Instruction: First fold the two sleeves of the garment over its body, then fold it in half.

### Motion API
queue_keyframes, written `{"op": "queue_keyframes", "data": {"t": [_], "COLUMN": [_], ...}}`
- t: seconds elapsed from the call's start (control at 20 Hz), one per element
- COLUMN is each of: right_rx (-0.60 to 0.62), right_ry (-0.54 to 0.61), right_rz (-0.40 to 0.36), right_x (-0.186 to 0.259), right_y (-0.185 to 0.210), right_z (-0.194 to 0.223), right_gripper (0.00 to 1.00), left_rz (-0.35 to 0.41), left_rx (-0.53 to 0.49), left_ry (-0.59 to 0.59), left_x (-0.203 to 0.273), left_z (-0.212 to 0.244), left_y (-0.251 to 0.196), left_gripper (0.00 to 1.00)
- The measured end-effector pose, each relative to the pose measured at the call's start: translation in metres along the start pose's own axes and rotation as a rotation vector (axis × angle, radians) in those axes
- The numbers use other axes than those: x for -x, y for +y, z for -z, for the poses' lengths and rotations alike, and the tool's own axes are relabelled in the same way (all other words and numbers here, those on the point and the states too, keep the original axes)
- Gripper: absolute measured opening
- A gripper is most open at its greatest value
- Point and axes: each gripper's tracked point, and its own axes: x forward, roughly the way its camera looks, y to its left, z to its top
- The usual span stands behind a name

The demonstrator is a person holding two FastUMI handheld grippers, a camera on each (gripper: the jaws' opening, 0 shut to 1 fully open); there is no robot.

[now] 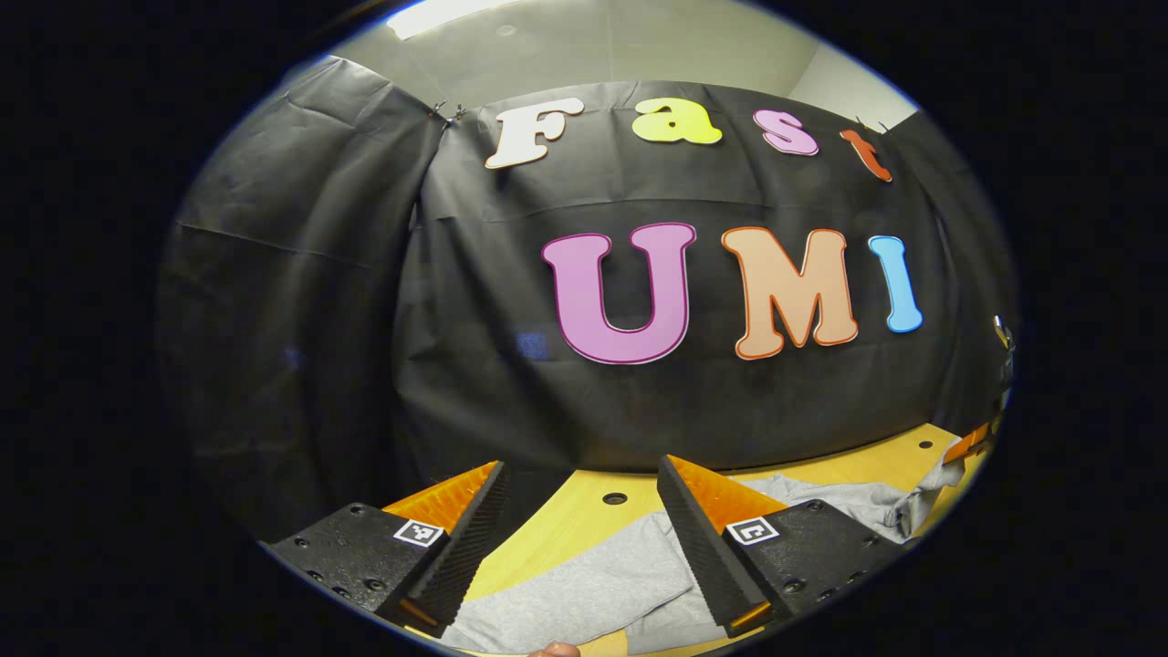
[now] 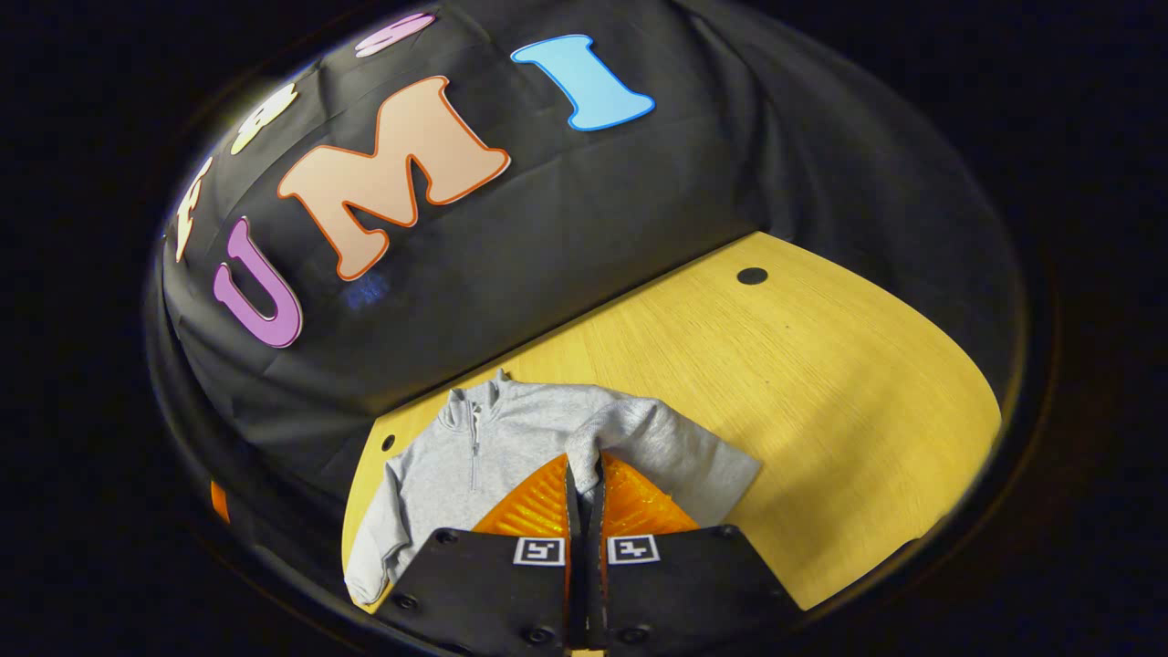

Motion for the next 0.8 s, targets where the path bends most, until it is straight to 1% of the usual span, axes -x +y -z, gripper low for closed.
{"op": "queue_keyframes", "data": {"t": [0.55, 0.8], "right_rx": [0.076, 0.096], "right_ry": [-0.015, 0.005], "right_rz": [-0.120, -0.170], "right_x": [-0.038, -0.060], "right_y": [0.112, 0.160], "right_z": [-0.005, 0.008], "right_gripper": [0.03, 0.03], "left_rz": [-0.082, -0.117], "left_rx": [-0.004, -0.007], "left_ry": [0.022, 0.036], "left_x": [0.012, 0.016], "left_z": [0.013, 0.020], "left_y": [0.055, 0.081], "left_gripper": [0.96, 0.97]}}
